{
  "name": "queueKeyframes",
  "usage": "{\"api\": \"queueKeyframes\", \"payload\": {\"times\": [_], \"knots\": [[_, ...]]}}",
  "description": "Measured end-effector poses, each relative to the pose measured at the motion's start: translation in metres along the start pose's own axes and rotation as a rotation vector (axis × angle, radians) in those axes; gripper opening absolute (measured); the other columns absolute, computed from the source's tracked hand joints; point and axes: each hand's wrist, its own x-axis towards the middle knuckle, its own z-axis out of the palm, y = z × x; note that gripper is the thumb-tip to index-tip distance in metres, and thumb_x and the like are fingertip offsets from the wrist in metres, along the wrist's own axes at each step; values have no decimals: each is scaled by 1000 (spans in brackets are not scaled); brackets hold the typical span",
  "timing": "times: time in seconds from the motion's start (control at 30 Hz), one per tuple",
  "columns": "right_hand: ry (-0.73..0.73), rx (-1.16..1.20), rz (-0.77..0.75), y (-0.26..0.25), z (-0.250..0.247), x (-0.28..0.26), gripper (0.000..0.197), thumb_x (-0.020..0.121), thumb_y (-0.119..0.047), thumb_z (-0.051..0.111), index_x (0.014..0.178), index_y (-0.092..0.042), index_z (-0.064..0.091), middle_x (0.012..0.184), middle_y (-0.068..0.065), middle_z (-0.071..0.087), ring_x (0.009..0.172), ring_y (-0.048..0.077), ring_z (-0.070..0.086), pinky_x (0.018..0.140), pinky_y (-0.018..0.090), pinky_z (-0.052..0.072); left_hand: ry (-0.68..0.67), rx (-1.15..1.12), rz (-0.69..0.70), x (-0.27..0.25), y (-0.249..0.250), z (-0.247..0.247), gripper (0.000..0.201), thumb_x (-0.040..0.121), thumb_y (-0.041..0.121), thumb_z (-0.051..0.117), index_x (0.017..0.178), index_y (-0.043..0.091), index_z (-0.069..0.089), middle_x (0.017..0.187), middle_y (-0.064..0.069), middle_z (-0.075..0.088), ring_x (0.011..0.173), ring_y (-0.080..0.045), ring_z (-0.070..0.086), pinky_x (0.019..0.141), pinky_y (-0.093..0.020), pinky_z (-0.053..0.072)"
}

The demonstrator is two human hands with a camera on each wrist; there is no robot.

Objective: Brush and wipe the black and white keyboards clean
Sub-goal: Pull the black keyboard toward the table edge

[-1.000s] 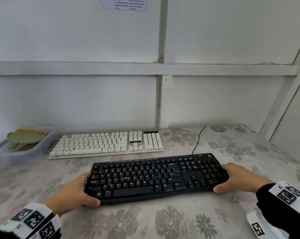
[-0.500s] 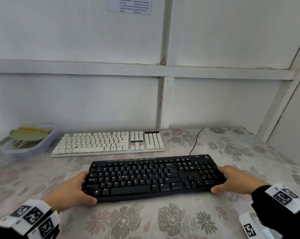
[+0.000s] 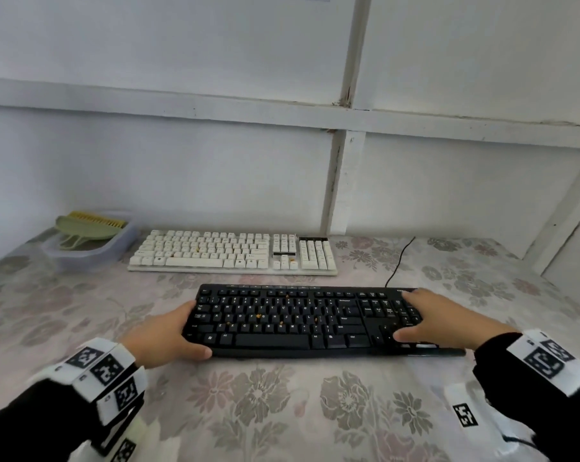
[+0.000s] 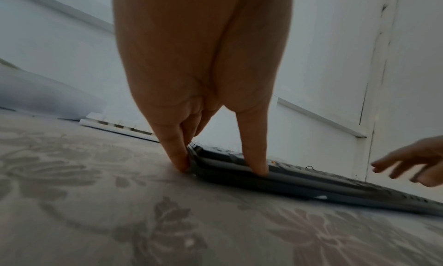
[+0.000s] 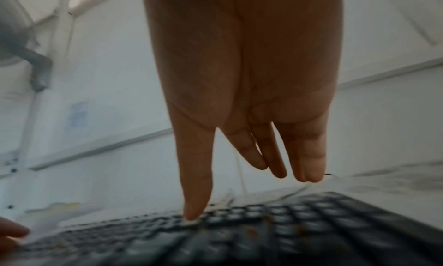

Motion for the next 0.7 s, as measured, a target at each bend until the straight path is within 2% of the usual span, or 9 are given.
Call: {"api": "queueKeyframes", "payload": {"times": [0.07,0.17,0.33,0.5,0.6,0.7], "knots": [[21,34,-108,-34,-9,0,70,87,-45,61,141,-11,34,144,6,37,129,20,39,105,28,34,-15,-60,20,3,-5,-4,83,80,35,70,145,26,19,134,8,48,116,-9,48,87,-15,38],[57,101,-251,-94,-15,11,79,87,-50,59,149,-19,22,155,0,24,139,15,28,113,29,27,26,-89,30,6,-30,-24,92,79,42,69,149,23,10,149,1,32,132,-15,39,105,-26,35],[80,247,-417,-205,-4,40,75,87,-46,61,149,-20,26,153,-3,28,137,14,32,112,30,30,144,-122,34,6,-93,-83,85,80,42,67,147,25,17,147,-1,36,131,-20,40,105,-31,37],[69,226,-501,-319,7,76,71,90,-41,60,148,-15,28,153,2,29,138,16,30,112,28,26,307,-184,11,14,-170,-140,79,81,35,68,145,23,23,146,-4,38,132,-21,38,106,-36,37],[49,244,-509,-376,9,97,69,92,-40,57,148,-12,27,154,4,28,139,19,30,110,27,26,352,-194,-10,29,-205,-166,79,83,30,67,147,18,22,148,-5,34,135,-21,35,106,-37,35],[40,319,-494,-421,12,114,64,94,-35,55,147,-12,27,154,5,29,138,20,31,105,24,27,358,-159,-16,48,-232,-187,79,84,35,65,147,19,21,150,-3,31,135,-23,35,106,-38,34]]}}
